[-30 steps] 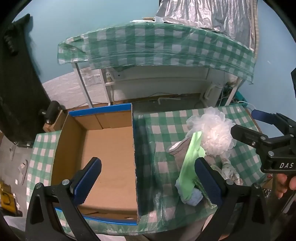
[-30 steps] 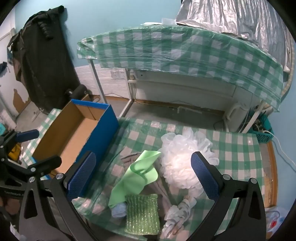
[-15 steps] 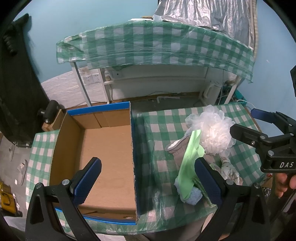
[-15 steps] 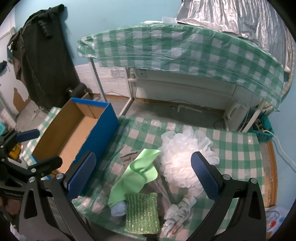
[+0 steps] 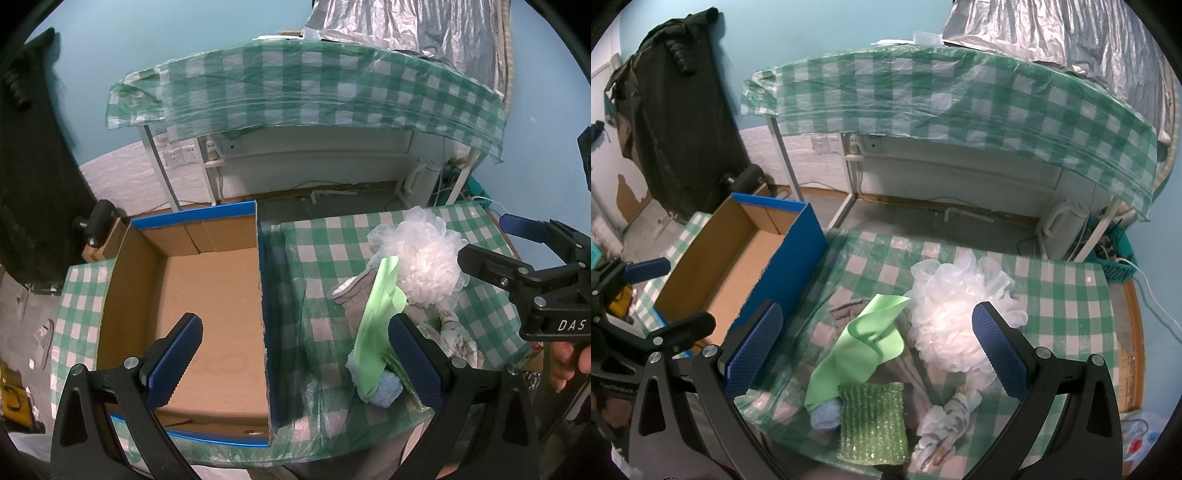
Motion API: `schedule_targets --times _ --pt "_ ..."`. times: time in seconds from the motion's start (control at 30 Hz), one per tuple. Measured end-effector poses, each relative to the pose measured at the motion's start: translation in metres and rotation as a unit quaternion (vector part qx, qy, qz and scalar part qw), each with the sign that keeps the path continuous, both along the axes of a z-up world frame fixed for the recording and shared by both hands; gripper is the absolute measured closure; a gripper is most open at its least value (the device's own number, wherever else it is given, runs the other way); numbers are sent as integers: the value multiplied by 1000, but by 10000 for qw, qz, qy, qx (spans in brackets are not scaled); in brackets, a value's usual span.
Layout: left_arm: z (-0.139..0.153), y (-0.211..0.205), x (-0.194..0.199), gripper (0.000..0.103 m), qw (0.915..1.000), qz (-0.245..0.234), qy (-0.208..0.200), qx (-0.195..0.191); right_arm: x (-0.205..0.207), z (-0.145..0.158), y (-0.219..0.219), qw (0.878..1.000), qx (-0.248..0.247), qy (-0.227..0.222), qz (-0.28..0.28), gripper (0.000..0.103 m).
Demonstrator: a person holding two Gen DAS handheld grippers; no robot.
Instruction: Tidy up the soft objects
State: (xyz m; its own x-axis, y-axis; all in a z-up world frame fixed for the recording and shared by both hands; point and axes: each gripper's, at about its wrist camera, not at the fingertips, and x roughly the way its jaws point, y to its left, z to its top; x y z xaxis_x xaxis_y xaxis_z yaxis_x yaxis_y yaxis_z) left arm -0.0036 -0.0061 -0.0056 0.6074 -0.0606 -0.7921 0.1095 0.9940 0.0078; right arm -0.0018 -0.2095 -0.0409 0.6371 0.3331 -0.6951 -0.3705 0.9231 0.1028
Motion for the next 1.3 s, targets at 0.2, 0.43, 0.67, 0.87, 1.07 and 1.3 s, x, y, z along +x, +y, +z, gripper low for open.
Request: schedule_targets --times 0.2,0.43,0.67,0.87,1.07,1.3 --pt "0 0 1 2 10000 -7 34 -7 -2 -4 -3 10000 3 13 4 1" --pt "-1 1 3 2 10000 -19 68 -53 -2 -4 -3 10000 -3 20 -1 1" --pt "-1 -1 3 2 9999 -26 76 -68 -1 -4 -2 10000 -10 27 0 1" --pt "-2 -2 3 2 9999 -40 80 -67 -2 -5 -3 10000 -16 35 0 1" --pt "-2 -3 2 2 9999 -48 84 -67 0 -9 -8 10000 -20 45 -3 1" --pt "-3 -3 2 2 9999 -49 87 -67 -1 -10 -9 10000 -28 57 -6 1"
